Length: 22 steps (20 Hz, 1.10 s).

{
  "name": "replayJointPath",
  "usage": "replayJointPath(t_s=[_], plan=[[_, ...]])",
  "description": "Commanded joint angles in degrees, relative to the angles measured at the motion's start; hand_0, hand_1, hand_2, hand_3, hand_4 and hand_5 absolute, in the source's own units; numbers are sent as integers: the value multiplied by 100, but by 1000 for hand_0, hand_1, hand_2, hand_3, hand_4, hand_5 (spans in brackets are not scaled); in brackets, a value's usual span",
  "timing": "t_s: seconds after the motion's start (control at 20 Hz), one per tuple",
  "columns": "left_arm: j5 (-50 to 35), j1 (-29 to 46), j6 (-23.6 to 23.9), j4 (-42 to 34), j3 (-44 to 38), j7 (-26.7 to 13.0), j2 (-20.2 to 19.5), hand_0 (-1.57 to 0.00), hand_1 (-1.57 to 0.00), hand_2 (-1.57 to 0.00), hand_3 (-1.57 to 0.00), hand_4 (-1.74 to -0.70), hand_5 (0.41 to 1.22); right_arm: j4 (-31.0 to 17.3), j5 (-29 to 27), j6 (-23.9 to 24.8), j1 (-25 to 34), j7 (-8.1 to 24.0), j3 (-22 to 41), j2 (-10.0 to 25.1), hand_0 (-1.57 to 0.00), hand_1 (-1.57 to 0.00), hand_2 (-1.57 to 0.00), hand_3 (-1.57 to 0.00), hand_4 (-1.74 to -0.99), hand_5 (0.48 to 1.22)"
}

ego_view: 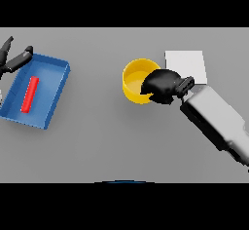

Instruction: Pick up the red beaker and tilt it to pour out 1 green nut into yellow bowl. Pick up the yellow bowl and place it on the metallic measuring scale.

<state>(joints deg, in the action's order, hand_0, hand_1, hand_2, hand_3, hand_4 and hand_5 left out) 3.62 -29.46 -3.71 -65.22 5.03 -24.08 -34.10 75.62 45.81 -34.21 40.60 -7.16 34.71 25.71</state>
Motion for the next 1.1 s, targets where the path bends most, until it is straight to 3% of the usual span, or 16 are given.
replayJointPath(t_s=[0.0,0.05,0.15,0.45,0.8,1.05], plan=[[-44,9,-9,-40,7,-5,50,1,1,1,1,-798,702,106,-7,-40,-61,122,1,-25,-1566,-1566,-1491,-1182,-1739,1219],[-29,-3,-15,-31,8,-27,27,1,1,1,1,-799,704,174,-44,-31,-75,51,-62,43,-1567,-1567,-1507,-1179,-1739,1219],[-64,33,-11,-112,0,-55,30,1,1,1,1,-806,703,256,-93,-108,-46,305,-234,133,-1530,-1568,-1518,-1177,-1740,1220],[-172,120,-8,-266,-75,-265,-16,1,1,1,1,-837,737,-266,-30,498,164,162,-634,493,-1560,-1570,-1533,-1156,-1741,1221],[-202,225,34,-486,-64,-565,-28,1,1,1,1,-853,761,-1653,75,1144,555,-68,-938,627,-1569,-1571,-1551,-1154,-1741,1221],[-151,152,87,-513,-48,-732,-35,1,1,1,1,-863,784,-2545,133,1602,589,-152,-1023,484,-1570,-1571,-1475,-1206,-1741,1221]])
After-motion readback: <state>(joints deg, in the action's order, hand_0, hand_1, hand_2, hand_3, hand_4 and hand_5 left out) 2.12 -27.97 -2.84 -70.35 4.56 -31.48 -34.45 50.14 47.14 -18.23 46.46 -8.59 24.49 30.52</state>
